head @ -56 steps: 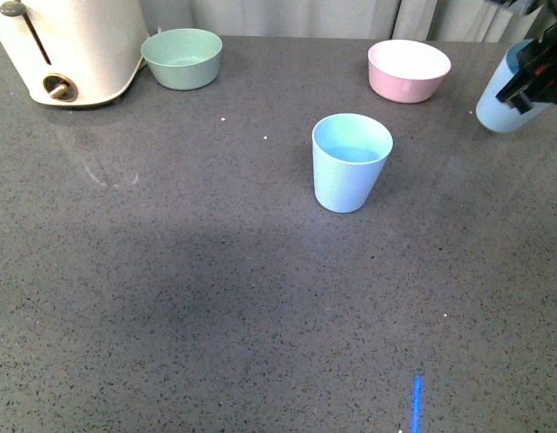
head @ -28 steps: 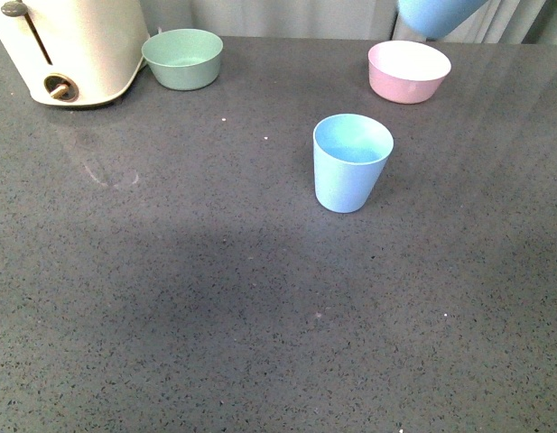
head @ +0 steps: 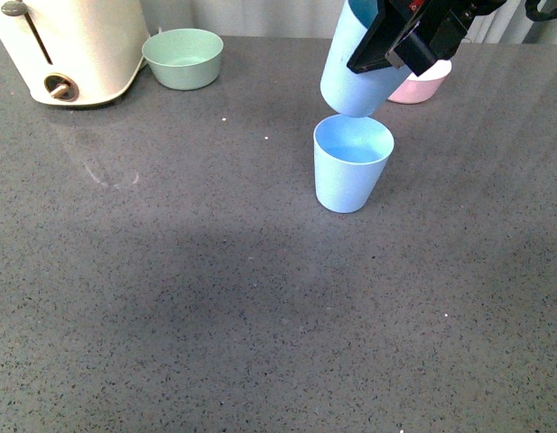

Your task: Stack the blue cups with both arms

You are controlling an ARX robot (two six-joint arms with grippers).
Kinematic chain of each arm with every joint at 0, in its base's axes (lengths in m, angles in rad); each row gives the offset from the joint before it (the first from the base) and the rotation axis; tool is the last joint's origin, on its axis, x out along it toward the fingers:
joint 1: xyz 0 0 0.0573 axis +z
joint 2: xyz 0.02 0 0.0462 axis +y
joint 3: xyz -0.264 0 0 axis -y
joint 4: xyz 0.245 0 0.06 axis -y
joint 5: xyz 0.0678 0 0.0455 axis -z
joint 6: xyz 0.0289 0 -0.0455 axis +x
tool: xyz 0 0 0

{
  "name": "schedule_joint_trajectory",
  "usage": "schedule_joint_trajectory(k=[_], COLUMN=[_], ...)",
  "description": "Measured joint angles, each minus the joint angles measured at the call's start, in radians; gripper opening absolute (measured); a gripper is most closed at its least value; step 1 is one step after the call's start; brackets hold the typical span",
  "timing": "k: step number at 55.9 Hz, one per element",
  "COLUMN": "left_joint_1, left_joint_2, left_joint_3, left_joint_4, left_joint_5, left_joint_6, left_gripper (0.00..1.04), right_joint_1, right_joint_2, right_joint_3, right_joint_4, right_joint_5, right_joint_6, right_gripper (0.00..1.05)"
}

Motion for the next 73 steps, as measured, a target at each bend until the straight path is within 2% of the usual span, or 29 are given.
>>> schedule_joint_trajectory(k=[45, 52, 73], left_joint_1=[0.000, 0.000, 0.000], left_joint_2=[0.000, 0.000, 0.000], left_joint_3=[0.000, 0.000, 0.000], left_joint_4=[0.000, 0.000, 0.000], left_joint_5=[0.000, 0.000, 0.000], left_joint_6=[0.000, 0.000, 0.000], left_gripper=[0.96, 0.96, 0.96], right_joint_1=[0.017, 0.018, -0.016], right_joint_2=[0.060, 0.062, 0.000], right_joint_3=[-0.034, -0.034, -0.053], right_joint_4=[-0.006, -0.001, 0.060], right_joint_5=[0.027, 0.027, -0.006], right_joint_6=[-0.001, 0.000, 0.043], right_gripper=[0.02, 0.24, 0.75])
